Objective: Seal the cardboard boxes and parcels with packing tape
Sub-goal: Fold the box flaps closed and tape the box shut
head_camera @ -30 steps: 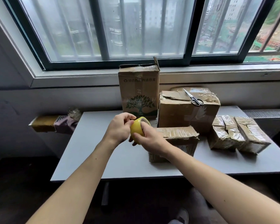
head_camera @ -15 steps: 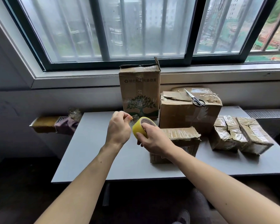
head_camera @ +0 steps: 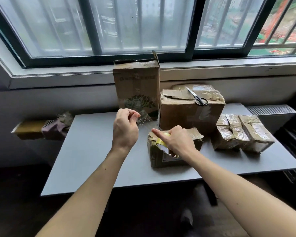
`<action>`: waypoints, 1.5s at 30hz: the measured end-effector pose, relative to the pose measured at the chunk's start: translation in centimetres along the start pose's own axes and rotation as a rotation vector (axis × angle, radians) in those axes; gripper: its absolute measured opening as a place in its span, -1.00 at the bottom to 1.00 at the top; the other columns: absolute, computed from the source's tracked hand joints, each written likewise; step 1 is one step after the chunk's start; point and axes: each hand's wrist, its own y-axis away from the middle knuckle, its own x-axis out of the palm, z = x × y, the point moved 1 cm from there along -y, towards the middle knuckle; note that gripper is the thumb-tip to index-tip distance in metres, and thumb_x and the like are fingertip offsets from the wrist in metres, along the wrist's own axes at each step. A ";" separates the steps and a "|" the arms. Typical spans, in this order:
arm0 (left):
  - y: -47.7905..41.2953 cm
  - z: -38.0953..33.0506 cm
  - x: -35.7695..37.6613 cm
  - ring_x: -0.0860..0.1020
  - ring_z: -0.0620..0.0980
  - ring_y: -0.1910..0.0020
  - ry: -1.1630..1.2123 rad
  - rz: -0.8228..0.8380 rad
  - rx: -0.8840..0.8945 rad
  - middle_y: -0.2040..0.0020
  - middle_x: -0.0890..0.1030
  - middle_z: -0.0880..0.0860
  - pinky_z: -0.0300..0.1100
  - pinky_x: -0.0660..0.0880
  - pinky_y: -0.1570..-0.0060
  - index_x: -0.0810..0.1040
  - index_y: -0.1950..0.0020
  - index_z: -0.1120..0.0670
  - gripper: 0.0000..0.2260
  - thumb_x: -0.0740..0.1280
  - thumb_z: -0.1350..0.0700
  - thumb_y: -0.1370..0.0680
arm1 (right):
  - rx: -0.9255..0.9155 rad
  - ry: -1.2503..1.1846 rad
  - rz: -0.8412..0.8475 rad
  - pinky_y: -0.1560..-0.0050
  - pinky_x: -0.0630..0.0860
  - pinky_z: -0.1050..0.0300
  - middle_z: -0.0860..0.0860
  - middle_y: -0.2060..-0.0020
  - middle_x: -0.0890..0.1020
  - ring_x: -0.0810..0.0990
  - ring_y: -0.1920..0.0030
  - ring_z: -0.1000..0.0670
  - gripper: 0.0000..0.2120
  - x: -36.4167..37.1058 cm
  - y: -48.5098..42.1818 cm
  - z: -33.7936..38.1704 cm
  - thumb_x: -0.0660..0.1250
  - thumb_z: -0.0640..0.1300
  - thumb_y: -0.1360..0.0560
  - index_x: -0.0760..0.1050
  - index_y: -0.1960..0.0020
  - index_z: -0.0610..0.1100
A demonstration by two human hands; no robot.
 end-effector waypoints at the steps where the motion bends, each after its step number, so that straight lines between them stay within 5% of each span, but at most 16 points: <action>1: -0.1 -0.3 0.4 0.50 -0.02 0.09 0.013 -0.022 0.009 0.04 0.56 0.11 -0.29 0.41 0.05 0.54 0.08 0.06 -0.90 0.31 0.19 -0.63 | 0.027 0.038 -0.013 0.40 0.54 0.08 -0.04 0.51 0.57 0.61 0.43 -0.06 -0.10 -0.1 -0.1 -0.5 0.01 0.74 -0.21 0.47 0.42 -0.14; 4: -1.0 -0.8 1.2 0.51 -0.02 0.07 0.039 -0.072 0.014 0.03 0.56 0.10 -0.20 0.45 0.02 0.53 0.06 0.03 -0.92 0.31 0.16 -0.63 | 0.017 0.048 0.022 0.47 0.40 0.18 0.02 0.60 0.46 0.53 0.55 0.01 -0.19 -0.9 -0.5 -1.2 0.04 0.69 -0.27 0.31 0.49 -0.10; 8: -3.3 1.5 2.1 0.56 -0.05 0.14 0.090 -0.101 -0.248 -0.04 0.59 0.15 -0.20 0.52 0.03 0.56 0.08 0.04 -0.86 0.31 0.02 -0.63 | -0.072 0.001 -0.011 0.36 0.54 0.09 0.02 0.58 0.50 0.53 0.54 -0.01 -0.22 -2.8 -3.4 -1.5 0.17 0.60 -0.33 0.40 0.46 -0.16; 12: -3.6 2.7 2.9 0.52 -0.07 0.23 0.181 -0.152 -0.463 0.20 0.59 0.01 -0.36 0.42 0.28 0.57 0.11 0.09 -0.83 0.40 0.00 -0.58 | -0.194 -0.019 0.030 0.31 0.60 -0.03 -0.09 0.46 0.63 0.62 0.40 -0.08 -0.28 -4.2 -7.1 -2.1 0.32 0.45 -0.40 0.56 0.34 -0.25; 21: -0.7 6.7 6.3 0.43 -0.03 0.29 0.245 -0.222 -0.949 0.27 0.53 0.07 -0.14 0.38 0.14 0.48 0.19 0.10 -0.82 0.36 0.13 -0.60 | -0.269 -0.357 0.287 0.40 0.41 0.32 -0.02 0.39 0.58 0.51 0.44 0.18 -0.55 -5.1 -13.4 -3.4 0.47 0.16 -0.48 0.60 0.22 -0.27; 28: 2.4 9.4 7.4 0.42 0.01 0.29 0.214 -0.220 -1.114 0.27 0.51 0.08 -0.16 0.38 0.05 0.48 0.22 0.13 -0.78 0.35 0.10 -0.60 | -0.350 -0.323 0.408 0.34 0.48 0.27 0.00 0.36 0.66 0.60 0.37 0.11 -0.65 -2.9 -14.3 -2.6 0.45 0.14 -0.50 0.64 0.21 -0.15; 35: 3.3 12.7 8.8 0.34 0.03 0.37 0.204 -0.121 -1.176 0.29 0.47 0.10 -0.21 0.34 0.16 0.48 0.21 0.15 -0.77 0.34 0.09 -0.61 | -0.295 -0.261 0.400 0.48 0.34 0.38 0.06 0.48 0.55 0.47 0.54 0.22 -0.66 -1.5 -14.1 -2.5 0.45 0.07 -0.52 0.58 0.29 -0.14; 37: 3.6 13.4 9.5 0.42 0.10 0.34 0.207 -0.085 -1.180 0.22 0.50 0.13 -0.17 0.40 0.14 0.48 0.21 0.16 -0.76 0.34 0.08 -0.61 | -0.269 -0.224 0.395 0.45 0.37 0.34 0.05 0.45 0.58 0.49 0.49 0.20 -0.65 -1.1 -14.0 -2.9 0.45 0.09 -0.51 0.61 0.25 -0.18; 39: 4.2 14.0 10.4 0.61 0.23 0.04 0.205 -0.048 -1.206 0.08 0.60 0.19 -0.06 0.52 -0.06 0.51 0.19 0.14 -0.77 0.36 0.05 -0.60 | -0.252 -0.198 0.383 0.39 0.42 0.26 0.01 0.41 0.60 0.52 0.41 0.13 -0.63 -0.6 -13.8 -3.1 0.46 0.11 -0.50 0.63 0.23 -0.20; 41: 4.8 14.4 11.4 0.57 0.24 -0.19 0.218 -0.009 -1.220 -0.11 0.64 0.23 0.01 0.50 -0.21 0.53 0.16 0.12 -0.79 0.37 0.03 -0.59 | -0.238 -0.185 0.371 0.40 0.42 0.27 0.01 0.41 0.60 0.51 0.40 0.11 -0.63 -0.4 -13.5 -3.2 0.46 0.13 -0.50 0.63 0.23 -0.19; 45: 5.6 14.9 13.6 0.57 0.20 -0.18 0.254 0.079 -1.221 -0.15 0.63 0.20 -0.04 0.49 -0.18 0.57 0.01 0.18 -0.81 0.39 0.05 -0.59 | -0.221 -0.185 0.380 0.45 0.37 0.32 0.02 0.41 0.58 0.47 0.41 0.13 -0.61 -0.4 -13.0 -3.2 0.46 0.13 -0.49 0.62 0.23 -0.21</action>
